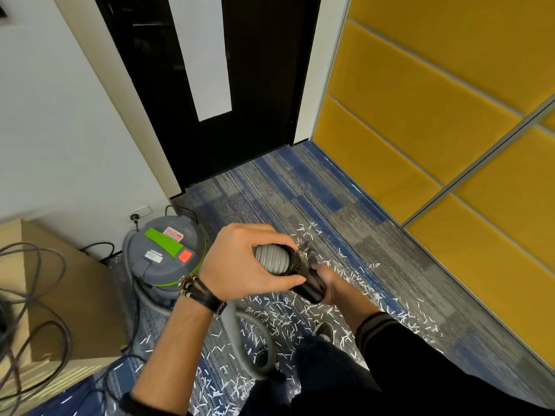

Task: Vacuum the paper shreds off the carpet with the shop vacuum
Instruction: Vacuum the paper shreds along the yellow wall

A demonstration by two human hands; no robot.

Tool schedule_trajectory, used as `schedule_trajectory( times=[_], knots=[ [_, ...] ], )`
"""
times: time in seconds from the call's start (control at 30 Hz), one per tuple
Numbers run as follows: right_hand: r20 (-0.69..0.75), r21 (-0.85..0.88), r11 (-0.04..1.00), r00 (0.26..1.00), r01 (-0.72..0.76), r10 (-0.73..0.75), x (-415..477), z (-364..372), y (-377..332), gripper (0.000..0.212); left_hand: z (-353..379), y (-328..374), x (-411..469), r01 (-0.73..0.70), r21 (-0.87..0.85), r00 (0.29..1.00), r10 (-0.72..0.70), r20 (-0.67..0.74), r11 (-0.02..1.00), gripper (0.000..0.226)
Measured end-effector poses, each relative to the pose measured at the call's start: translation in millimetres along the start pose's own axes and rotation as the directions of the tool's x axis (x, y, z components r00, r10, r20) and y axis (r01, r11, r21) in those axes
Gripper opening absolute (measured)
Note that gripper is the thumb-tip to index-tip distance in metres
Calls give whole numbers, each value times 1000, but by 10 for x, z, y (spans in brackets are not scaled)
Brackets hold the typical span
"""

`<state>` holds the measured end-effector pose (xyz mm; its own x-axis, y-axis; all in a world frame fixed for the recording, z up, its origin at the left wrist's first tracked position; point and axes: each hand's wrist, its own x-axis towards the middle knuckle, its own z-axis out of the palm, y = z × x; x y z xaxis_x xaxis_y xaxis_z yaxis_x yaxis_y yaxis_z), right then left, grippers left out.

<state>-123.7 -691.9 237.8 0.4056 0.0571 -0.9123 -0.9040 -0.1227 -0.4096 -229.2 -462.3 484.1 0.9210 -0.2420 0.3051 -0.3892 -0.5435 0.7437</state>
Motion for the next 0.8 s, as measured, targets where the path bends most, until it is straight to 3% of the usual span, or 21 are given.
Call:
schedule_trajectory(
  times=[0.1,0.27,0.47,0.53,0.63,0.73,0.8],
  knots=[
    [-14,6,1000,1000,16,-16,-155,-232,30,40,130,0,80,11,-62,999,-8,45,998,35],
    [-188,32,999,981,-38,44,-287,-727,273,42,466,-95,45,59,-72,994,-52,94,996,36],
    [-160,-20,1000,987,11,-14,-107,-681,45,22,465,28,89,57,32,998,-56,-15,998,34],
    [-126,-88,996,991,27,-38,-54,-578,-50,26,439,71,152,23,59,999,-21,-28,998,34],
    [-47,-8,1000,999,13,-14,-154,-512,-112,27,456,104,203,41,12,999,-41,-30,999,35],
    [-101,63,998,995,-5,12,-186,-739,-3,41,573,77,193,90,-47,996,-91,-6,995,36],
    [-136,80,995,988,-62,72,-162,-985,171,34,704,63,151,147,-64,988,-144,51,987,36]
  ],
)
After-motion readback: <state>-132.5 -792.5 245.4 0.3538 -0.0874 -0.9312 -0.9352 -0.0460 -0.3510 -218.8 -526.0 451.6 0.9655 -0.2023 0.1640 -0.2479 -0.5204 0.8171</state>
